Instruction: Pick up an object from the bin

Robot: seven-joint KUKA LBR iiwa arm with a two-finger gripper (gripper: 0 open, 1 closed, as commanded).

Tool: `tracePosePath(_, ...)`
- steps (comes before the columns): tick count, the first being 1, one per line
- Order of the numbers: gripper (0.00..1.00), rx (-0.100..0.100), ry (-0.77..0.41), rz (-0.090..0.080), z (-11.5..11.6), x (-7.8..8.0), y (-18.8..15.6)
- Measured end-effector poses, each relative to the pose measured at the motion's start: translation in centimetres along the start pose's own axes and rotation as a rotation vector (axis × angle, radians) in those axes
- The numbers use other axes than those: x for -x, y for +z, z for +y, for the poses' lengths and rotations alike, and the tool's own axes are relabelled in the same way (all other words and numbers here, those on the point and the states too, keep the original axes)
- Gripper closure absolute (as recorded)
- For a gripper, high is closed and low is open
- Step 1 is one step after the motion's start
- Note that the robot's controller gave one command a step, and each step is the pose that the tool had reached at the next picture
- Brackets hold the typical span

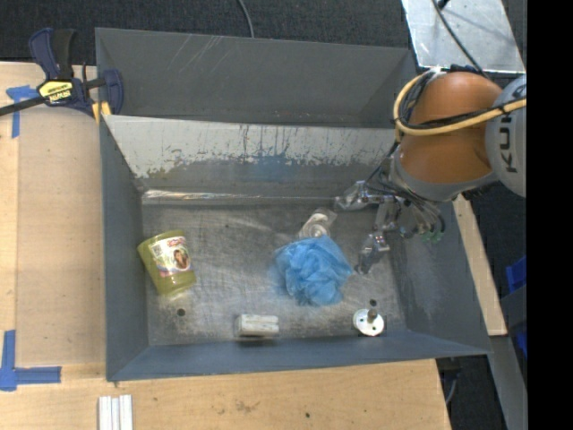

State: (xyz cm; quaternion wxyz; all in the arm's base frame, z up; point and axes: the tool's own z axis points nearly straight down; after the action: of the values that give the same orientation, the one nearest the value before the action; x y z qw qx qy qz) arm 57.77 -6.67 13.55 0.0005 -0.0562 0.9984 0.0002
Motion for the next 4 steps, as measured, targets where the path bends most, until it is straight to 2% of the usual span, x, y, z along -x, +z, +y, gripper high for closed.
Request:
tracePosePath(1, 0.0, -0.004, 0.019, -0.009, 2.8, 0.3, 3.5)
tracePosePath(2, 1.0, 0.0, 0.337, -0.03, 3.9, 0.4, 5.6)
tracePosePath(3, 1.0, -0.001, 0.337, -0.03, 3.9, 0.4, 5.6)
tracePosePath(4, 1.0, 0.0, 0.327, 0.002, 3.9, 0.1, 2.1)
